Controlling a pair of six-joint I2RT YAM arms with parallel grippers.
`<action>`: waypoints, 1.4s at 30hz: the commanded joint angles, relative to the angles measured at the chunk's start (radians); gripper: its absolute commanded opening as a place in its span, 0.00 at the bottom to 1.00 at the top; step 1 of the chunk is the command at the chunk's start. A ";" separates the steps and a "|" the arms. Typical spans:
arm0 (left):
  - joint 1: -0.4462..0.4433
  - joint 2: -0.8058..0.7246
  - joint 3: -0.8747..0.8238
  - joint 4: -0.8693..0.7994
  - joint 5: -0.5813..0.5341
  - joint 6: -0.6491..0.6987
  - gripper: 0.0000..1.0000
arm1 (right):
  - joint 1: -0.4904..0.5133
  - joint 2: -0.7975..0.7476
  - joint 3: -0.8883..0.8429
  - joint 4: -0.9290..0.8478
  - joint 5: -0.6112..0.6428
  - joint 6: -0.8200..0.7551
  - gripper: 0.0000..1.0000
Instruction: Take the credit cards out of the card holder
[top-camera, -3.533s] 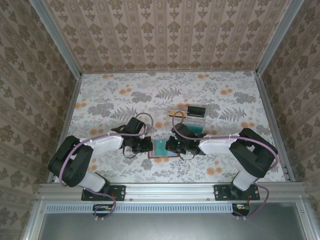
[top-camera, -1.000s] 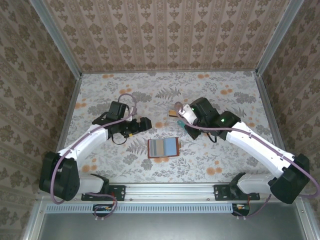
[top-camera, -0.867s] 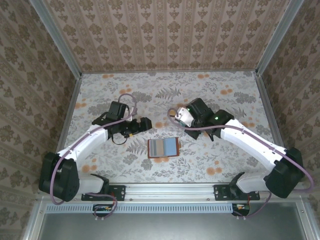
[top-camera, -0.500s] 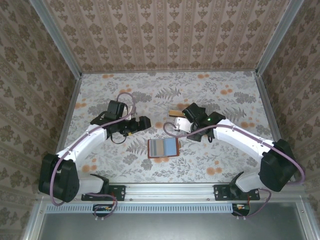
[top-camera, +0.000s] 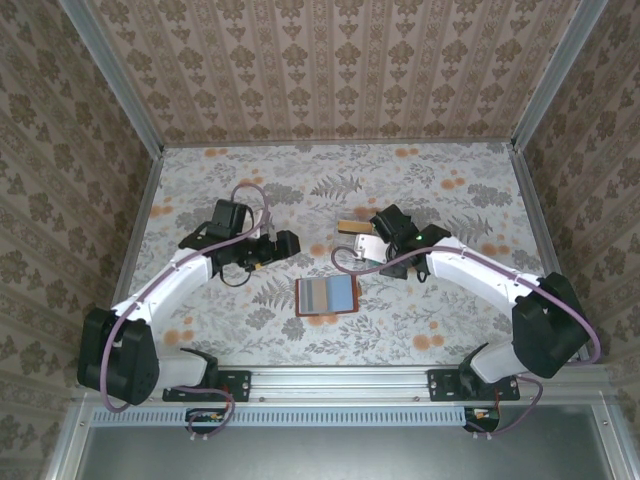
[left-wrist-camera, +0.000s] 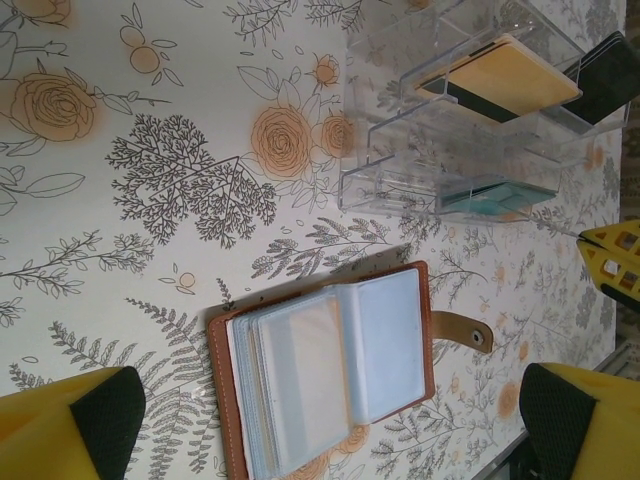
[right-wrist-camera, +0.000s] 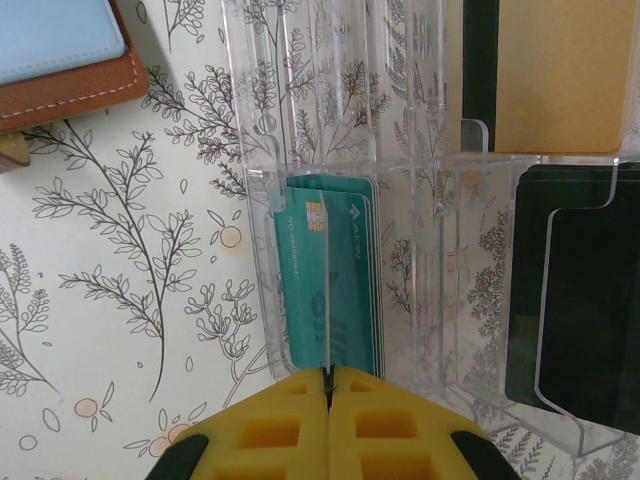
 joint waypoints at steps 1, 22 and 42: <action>0.009 0.000 0.028 0.007 0.023 0.026 1.00 | -0.009 0.024 -0.003 0.014 0.010 -0.019 0.00; 0.035 0.001 0.015 0.018 0.041 0.032 1.00 | -0.035 0.082 -0.034 0.072 -0.003 -0.005 0.07; 0.042 -0.013 -0.011 0.026 0.047 0.026 1.00 | -0.041 0.128 -0.017 0.138 0.090 0.037 0.26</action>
